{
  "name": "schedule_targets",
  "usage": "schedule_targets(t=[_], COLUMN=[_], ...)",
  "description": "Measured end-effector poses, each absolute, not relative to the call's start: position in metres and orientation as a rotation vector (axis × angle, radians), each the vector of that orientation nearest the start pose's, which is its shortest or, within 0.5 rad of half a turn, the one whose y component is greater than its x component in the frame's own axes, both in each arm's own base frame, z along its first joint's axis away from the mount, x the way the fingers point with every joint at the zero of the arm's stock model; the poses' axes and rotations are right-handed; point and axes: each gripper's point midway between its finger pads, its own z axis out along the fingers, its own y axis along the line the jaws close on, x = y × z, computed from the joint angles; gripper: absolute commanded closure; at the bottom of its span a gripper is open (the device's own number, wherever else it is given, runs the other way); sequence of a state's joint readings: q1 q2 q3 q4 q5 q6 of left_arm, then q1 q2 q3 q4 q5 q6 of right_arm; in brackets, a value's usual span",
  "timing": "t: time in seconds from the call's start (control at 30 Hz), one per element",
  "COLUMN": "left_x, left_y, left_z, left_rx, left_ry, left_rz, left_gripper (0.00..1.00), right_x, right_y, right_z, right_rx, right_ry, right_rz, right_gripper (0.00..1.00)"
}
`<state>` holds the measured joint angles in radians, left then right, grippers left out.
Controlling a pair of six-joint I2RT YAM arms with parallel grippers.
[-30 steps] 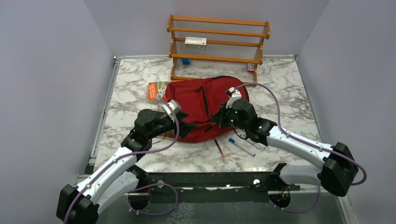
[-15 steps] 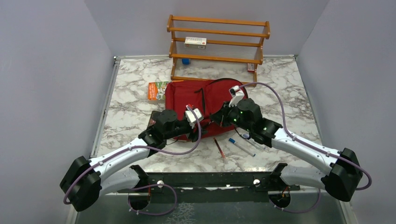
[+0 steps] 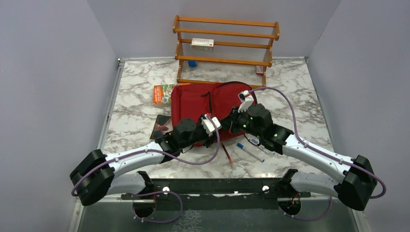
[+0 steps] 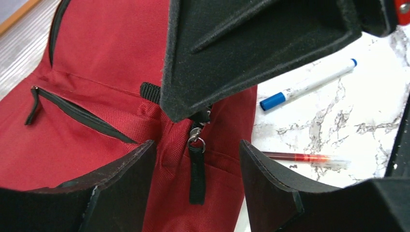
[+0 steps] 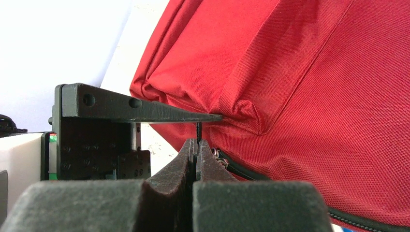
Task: Pack the student bag
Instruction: Unzip the student bag at the center of the board.
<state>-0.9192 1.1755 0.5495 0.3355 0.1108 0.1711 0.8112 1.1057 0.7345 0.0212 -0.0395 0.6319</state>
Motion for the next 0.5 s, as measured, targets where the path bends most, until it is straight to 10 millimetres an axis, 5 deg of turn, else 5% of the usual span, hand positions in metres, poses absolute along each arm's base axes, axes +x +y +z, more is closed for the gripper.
schedule_targets(t=[0.2, 0.5], left_x=[0.232, 0.234], left_y=[-0.308, -0.309], left_z=[0.156, 0.147], left_rx=[1.006, 0.987], left_ry=[1.568, 1.582], left_rz=[-0.544, -0.542], left_gripper=[0.5, 1.0], right_x=[0.232, 0.231], right_y=[0.294, 0.288], right_z=[0.199, 0.191], right_rx=[-0.212, -0.183], right_ry=[2.048, 2.076], right_rz=[0.995, 0.975], right_gripper=[1.0, 0.99])
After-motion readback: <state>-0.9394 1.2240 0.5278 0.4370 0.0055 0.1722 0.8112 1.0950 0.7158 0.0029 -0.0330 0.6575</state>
